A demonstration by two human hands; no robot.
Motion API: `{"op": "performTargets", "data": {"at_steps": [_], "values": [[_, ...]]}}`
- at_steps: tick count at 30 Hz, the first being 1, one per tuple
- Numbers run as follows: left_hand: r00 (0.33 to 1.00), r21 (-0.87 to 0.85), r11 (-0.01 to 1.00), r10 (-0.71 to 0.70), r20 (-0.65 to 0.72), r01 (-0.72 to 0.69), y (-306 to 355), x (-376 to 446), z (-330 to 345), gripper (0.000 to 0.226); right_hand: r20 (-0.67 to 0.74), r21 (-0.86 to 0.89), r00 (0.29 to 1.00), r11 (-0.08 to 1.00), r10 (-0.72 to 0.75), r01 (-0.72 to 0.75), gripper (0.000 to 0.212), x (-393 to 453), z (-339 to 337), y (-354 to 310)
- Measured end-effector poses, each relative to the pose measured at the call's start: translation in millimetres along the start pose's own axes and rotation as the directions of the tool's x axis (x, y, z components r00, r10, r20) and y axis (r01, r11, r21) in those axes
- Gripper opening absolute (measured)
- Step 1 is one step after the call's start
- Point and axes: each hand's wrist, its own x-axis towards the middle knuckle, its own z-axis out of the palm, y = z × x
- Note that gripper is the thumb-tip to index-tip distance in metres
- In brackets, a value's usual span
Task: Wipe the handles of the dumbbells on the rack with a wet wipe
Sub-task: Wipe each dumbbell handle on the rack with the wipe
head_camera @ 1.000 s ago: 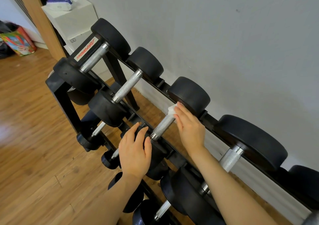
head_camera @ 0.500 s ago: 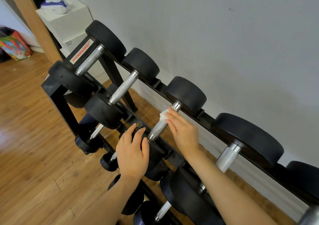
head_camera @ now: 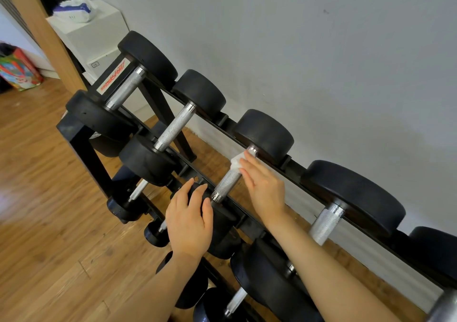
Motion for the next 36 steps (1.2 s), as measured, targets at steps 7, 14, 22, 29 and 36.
{"op": "performTargets", "data": {"at_steps": [7, 14, 22, 29, 36], "values": [[1.000, -0.002, 1.000, 0.004, 0.001, -0.004, 0, 0, 1, 0.046, -0.023, -0.058, 0.998, 0.997, 0.050, -0.051, 0.028, 3, -1, 3], [1.000, -0.004, 1.000, 0.012, -0.001, -0.012, 0, 0, 0, 0.046, -0.027, -0.089, 0.999, 0.995, 0.035, -0.037, 0.035, -4, 0, 0], [1.000, -0.019, 1.000, 0.015, -0.013, -0.016, 0, 0, 0, 0.046, -0.050, -0.024, 0.983, 0.983, 0.178, -0.179, 0.032, -4, -5, -1], [1.000, -0.017, 1.000, 0.009, -0.004, -0.009, -1, 0, 0, 0.046, -0.045, -0.015, 0.958, 0.958, 0.285, -0.286, 0.029, 5, -10, -9], [1.000, -0.014, 1.000, 0.021, -0.002, -0.021, -1, 1, 0, 0.047, -0.092, 0.004, 0.864, 0.867, 0.496, -0.498, 0.020, 16, -8, -31]]}}
